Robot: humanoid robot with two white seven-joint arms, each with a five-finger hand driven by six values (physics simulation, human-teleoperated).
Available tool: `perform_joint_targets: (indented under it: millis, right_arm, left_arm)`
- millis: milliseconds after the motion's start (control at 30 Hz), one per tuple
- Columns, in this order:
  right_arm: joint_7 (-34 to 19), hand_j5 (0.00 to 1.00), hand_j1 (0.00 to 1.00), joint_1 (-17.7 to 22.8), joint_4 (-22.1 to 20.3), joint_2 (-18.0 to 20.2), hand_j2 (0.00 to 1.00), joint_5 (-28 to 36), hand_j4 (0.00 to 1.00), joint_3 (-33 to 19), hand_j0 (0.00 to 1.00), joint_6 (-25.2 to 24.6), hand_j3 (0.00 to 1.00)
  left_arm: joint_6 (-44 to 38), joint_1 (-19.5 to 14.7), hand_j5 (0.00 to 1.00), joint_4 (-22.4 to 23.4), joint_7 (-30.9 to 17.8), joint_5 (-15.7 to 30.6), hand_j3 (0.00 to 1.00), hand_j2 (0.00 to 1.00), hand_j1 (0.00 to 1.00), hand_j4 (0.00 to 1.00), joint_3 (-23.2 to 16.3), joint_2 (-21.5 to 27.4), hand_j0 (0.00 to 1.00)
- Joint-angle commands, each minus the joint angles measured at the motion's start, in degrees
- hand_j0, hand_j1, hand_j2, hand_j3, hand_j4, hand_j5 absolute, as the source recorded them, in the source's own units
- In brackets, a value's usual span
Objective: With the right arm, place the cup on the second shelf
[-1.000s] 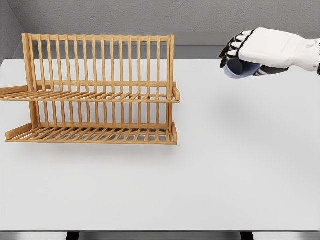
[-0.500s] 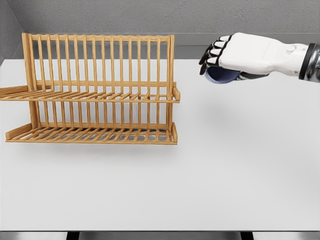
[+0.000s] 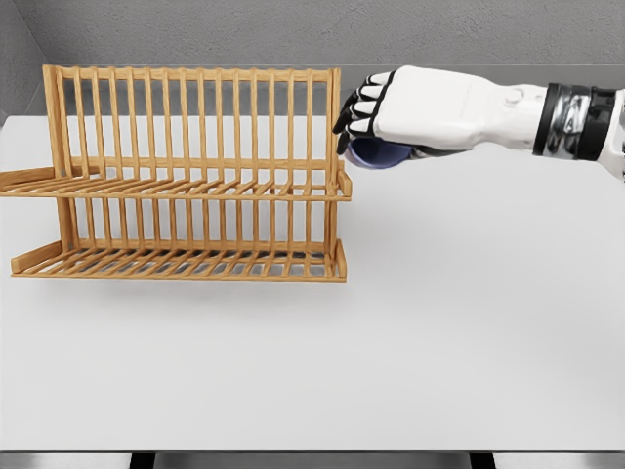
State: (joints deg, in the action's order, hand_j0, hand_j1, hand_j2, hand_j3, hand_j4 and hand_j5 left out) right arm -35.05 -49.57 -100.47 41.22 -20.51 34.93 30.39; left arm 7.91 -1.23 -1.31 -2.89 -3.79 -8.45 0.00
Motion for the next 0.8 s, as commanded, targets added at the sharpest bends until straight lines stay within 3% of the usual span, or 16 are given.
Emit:
perform_joint_targets:
  millis: [0,533,767]
  right_arm:
    - [0.05,0.66,0.66,0.00,0.01,-1.23,0.66,0.21,0.66,0.49,0.66,-0.15,0.66]
    - [0.05,0.66,0.66,-0.97,0.01,-2.11,0.66,0.21,0.66,0.67,0.66,-0.68,0.66]
    - [0.05,0.66,0.66,-2.72,0.01,-5.97,0.66,0.21,0.66,3.92,0.66,-2.17,0.66]
  left_arm:
    - [0.00,0.00,1.00,-0.09,-0.01,0.01,1.00,1.00,1.00,1.00,0.01,0.00,1.00]
    - [0.00,0.00,1.00,-0.09,-0.01,0.01,1.00,1.00,1.00,1.00,0.01,0.00,1.00]
    - [0.00,0.00,1.00,-0.01,-0.01,0.01,1.00,1.00,1.00,1.00,0.01,0.00,1.00]
